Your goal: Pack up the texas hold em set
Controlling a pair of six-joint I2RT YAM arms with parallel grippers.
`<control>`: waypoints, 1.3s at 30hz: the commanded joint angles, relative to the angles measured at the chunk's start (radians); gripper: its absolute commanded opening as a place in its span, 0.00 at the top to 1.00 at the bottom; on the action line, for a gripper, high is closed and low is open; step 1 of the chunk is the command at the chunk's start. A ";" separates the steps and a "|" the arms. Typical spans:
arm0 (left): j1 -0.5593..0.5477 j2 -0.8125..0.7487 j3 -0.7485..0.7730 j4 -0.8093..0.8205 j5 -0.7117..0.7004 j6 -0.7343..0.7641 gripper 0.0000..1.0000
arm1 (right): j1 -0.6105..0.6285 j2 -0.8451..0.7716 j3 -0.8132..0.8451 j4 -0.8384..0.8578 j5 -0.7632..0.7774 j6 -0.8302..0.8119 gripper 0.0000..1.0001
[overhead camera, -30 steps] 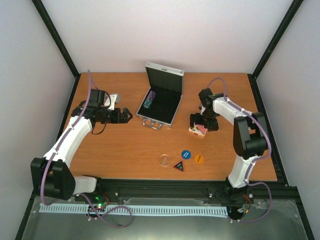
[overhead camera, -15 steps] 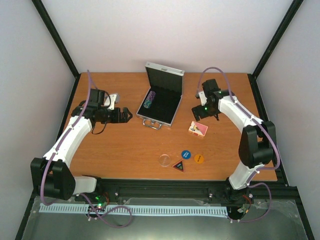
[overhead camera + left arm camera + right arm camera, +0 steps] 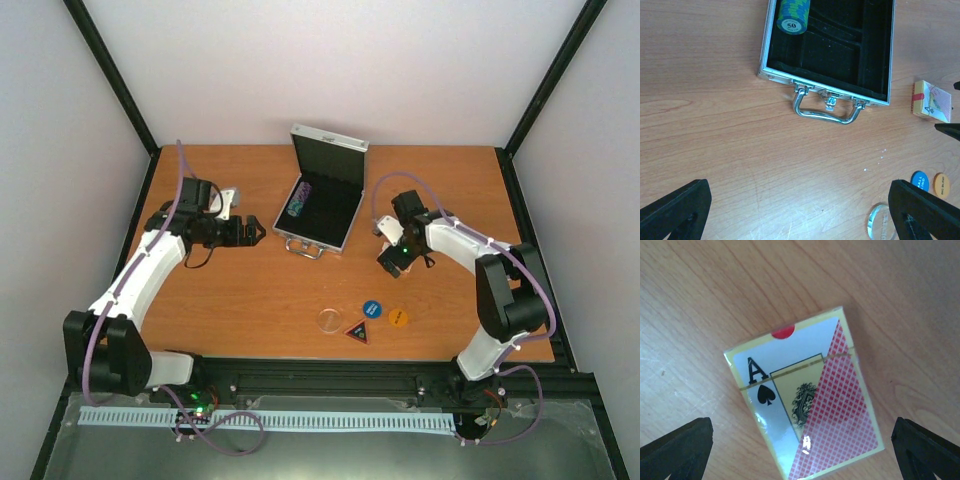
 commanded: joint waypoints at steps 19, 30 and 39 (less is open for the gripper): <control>0.005 0.025 0.054 -0.019 0.007 0.031 0.00 | 0.033 0.196 0.153 -0.001 0.004 0.101 0.11; 0.005 0.042 0.062 -0.023 -0.013 0.043 0.00 | 0.107 0.207 0.160 -0.075 -0.170 0.293 0.30; 0.005 0.042 0.051 -0.005 -0.022 0.025 0.00 | 0.120 0.247 0.275 -0.154 -0.078 0.387 0.06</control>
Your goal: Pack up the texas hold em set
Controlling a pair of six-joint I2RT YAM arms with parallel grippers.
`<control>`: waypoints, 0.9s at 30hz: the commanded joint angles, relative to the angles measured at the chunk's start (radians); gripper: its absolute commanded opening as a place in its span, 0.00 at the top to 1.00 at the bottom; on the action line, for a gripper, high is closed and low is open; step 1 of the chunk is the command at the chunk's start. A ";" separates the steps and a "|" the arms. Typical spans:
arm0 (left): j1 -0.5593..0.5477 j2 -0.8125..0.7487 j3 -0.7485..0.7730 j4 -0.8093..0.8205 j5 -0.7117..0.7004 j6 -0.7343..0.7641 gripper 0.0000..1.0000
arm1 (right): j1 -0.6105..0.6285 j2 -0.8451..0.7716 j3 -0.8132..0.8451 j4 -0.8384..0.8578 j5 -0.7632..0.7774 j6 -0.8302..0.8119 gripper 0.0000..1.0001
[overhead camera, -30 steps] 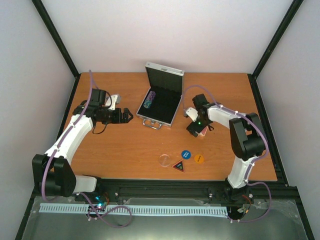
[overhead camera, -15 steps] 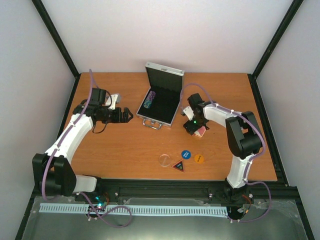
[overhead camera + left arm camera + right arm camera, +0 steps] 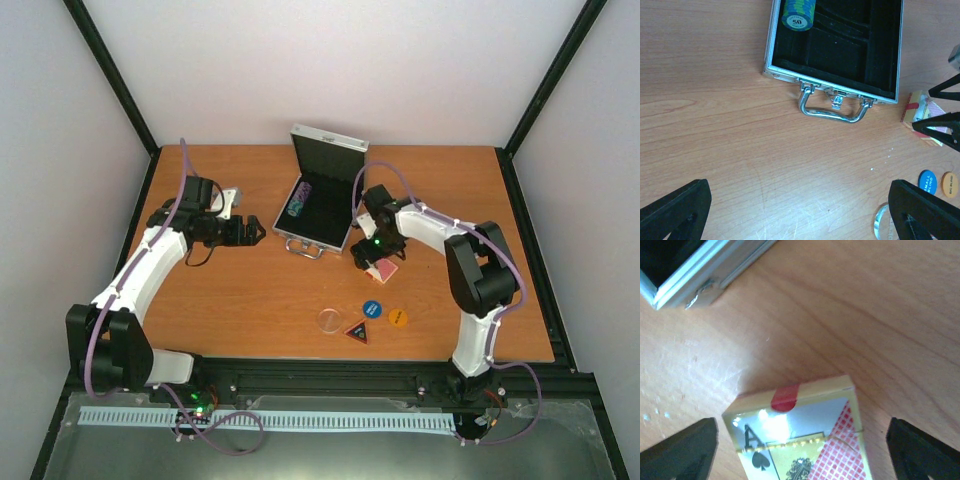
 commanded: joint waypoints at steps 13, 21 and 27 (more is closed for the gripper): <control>0.005 -0.047 0.016 -0.018 -0.059 -0.005 0.00 | 0.007 0.004 -0.022 -0.108 0.033 0.021 0.00; 0.005 -0.053 0.013 -0.016 -0.056 -0.016 0.00 | 0.028 -0.005 -0.068 -0.081 0.071 0.022 0.00; 0.005 -0.060 0.026 -0.032 -0.069 -0.006 0.00 | 0.039 0.031 -0.092 -0.051 0.058 0.054 0.00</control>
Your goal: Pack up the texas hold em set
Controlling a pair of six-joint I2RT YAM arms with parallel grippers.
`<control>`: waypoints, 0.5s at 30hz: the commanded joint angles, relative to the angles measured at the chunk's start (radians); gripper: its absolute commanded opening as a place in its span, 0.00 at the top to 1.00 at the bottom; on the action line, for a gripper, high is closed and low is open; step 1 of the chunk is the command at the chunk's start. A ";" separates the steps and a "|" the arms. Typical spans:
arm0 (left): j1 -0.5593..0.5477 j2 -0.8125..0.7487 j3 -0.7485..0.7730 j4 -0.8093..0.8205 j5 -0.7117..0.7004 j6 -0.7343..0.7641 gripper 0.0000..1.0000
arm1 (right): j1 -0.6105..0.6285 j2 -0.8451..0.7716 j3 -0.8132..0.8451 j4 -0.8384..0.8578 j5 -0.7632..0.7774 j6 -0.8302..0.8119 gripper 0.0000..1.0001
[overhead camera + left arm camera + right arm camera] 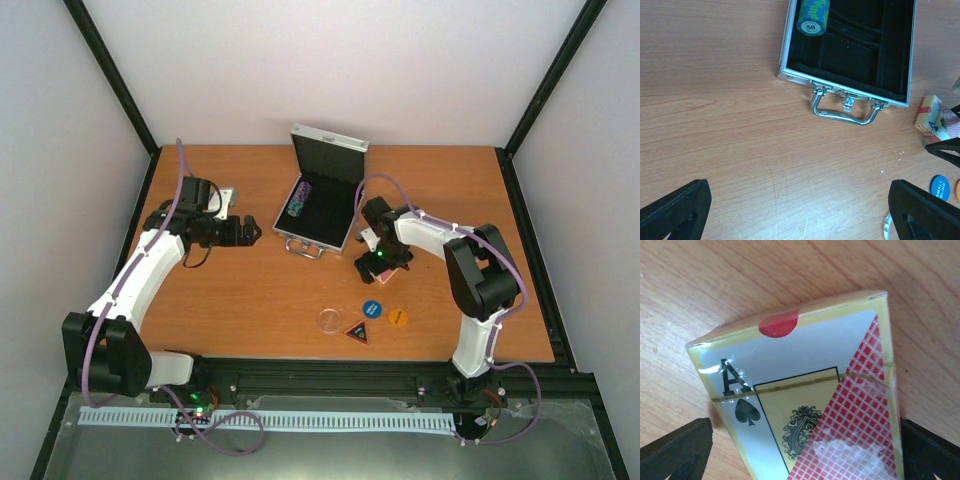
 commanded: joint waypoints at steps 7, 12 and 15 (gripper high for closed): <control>0.005 -0.027 0.032 -0.023 -0.017 -0.004 0.00 | 0.016 0.033 0.004 0.016 -0.027 0.026 0.28; 0.005 -0.025 0.035 -0.024 -0.012 -0.009 0.00 | 0.016 0.028 0.020 -0.015 -0.032 0.019 0.51; 0.005 -0.027 0.035 -0.022 -0.012 -0.013 0.00 | 0.020 0.015 0.037 -0.033 -0.022 0.020 0.58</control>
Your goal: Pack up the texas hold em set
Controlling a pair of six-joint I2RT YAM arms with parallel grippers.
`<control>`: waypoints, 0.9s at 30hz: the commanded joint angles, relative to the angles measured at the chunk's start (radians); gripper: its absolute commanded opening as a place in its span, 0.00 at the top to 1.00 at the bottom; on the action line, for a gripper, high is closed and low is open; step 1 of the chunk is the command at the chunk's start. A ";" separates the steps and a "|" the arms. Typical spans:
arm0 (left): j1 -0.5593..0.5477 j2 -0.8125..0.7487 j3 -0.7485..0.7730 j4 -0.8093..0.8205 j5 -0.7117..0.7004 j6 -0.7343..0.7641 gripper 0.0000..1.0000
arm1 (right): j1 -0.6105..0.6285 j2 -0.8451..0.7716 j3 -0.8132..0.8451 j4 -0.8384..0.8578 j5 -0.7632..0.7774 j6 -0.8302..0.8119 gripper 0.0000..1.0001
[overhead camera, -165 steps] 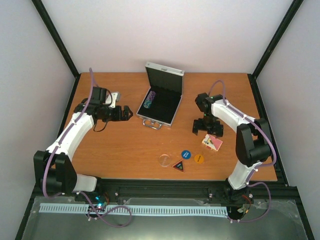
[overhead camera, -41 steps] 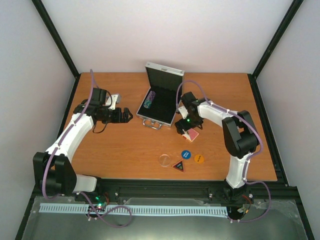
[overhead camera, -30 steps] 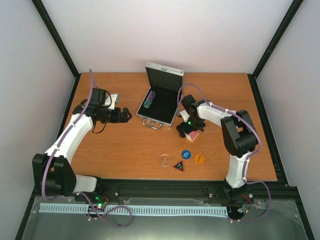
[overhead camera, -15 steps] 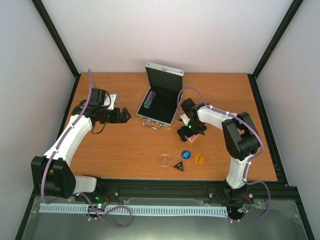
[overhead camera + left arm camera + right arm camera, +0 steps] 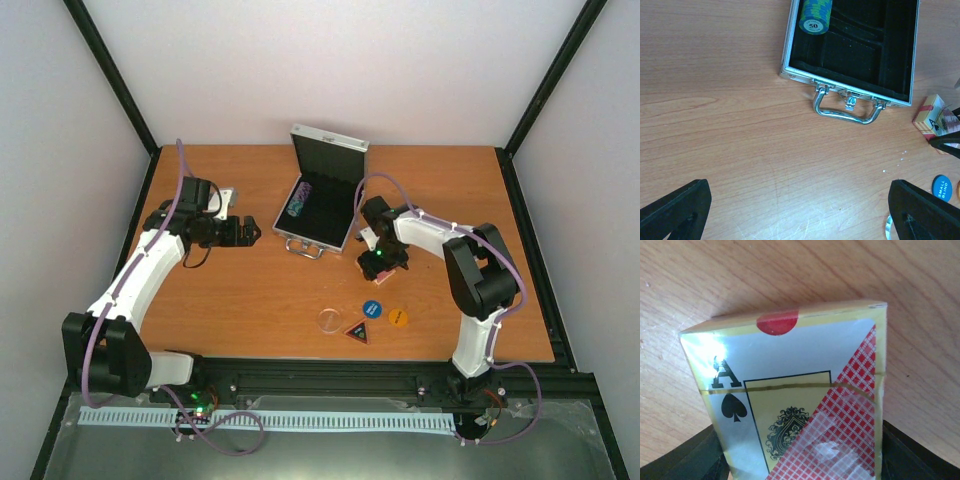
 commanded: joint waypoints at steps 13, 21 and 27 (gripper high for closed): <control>0.005 -0.057 0.025 -0.014 -0.057 -0.026 0.00 | 0.096 0.016 0.424 -0.227 0.158 -0.063 0.69; 0.005 -0.100 -0.014 0.005 -0.069 -0.045 0.00 | 0.129 0.214 0.671 -0.206 0.221 -0.103 0.69; 0.006 -0.122 -0.049 0.024 -0.049 -0.054 0.00 | 0.133 0.329 0.798 -0.150 0.271 -0.139 0.68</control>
